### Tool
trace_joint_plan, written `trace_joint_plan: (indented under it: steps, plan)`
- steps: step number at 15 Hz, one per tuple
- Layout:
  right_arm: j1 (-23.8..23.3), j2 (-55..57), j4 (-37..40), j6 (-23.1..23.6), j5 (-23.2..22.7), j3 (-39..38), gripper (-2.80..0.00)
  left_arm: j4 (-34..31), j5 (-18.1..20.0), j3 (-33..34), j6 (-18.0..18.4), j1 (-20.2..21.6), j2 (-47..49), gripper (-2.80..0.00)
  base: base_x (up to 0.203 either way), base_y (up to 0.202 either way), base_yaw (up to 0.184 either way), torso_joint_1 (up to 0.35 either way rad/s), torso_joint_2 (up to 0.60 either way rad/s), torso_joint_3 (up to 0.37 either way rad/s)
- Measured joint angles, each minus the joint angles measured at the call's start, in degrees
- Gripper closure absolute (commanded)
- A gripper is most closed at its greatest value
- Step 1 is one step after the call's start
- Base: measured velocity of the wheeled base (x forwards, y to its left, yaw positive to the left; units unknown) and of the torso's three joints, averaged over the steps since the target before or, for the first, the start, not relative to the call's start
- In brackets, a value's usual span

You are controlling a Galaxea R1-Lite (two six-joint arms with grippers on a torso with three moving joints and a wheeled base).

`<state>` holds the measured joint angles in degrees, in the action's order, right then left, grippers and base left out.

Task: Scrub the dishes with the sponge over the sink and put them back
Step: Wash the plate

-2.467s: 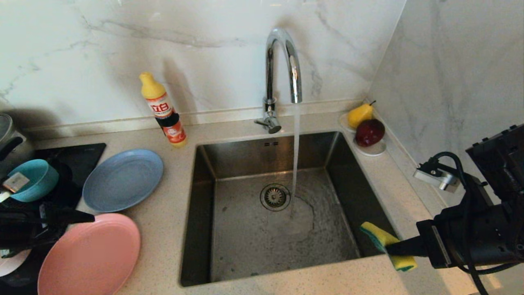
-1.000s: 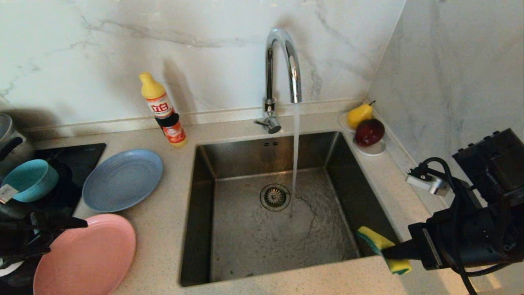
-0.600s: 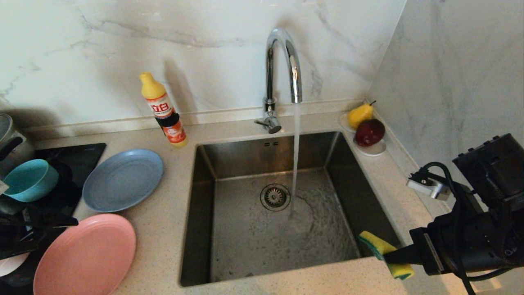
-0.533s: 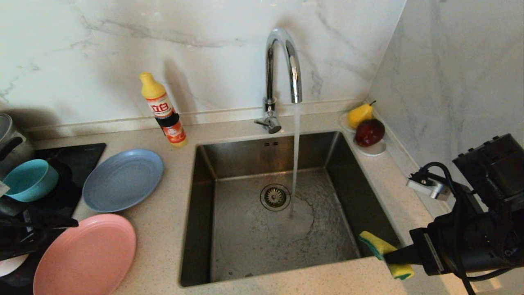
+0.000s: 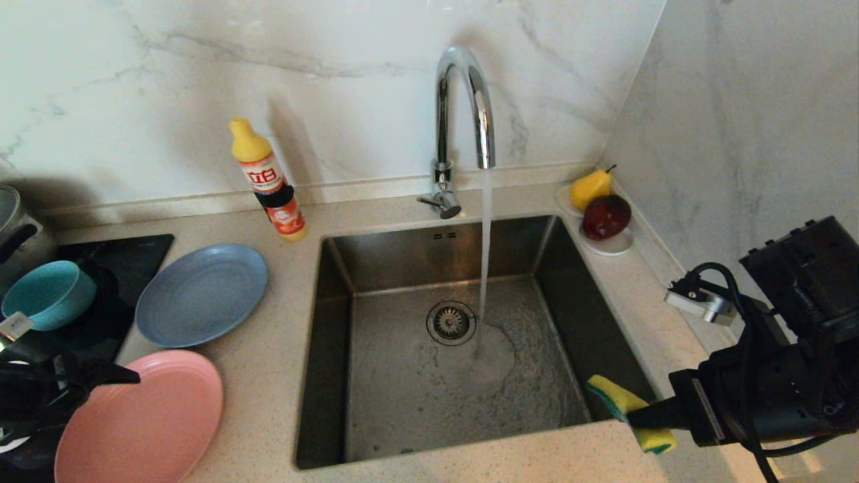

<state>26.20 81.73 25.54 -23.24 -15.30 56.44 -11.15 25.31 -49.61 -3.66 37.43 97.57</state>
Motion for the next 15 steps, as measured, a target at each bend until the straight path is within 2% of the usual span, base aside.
trace_joint_plan:
  steps: [3,15]
  plan:
    - [-0.1,0.0,0.0,0.0,0.0,-0.1,0.00,0.0,2.3,1.4,0.0,-0.4,0.5,-2.80,0.000,0.000,0.000,0.000,0.00,0.000]
    - [-1.2,0.7,-2.2,0.1,-0.1,-1.1,0.00,-0.2,2.8,1.9,-0.3,-2.5,1.8,-2.80,0.000,0.000,0.000,0.000,0.00,0.000]
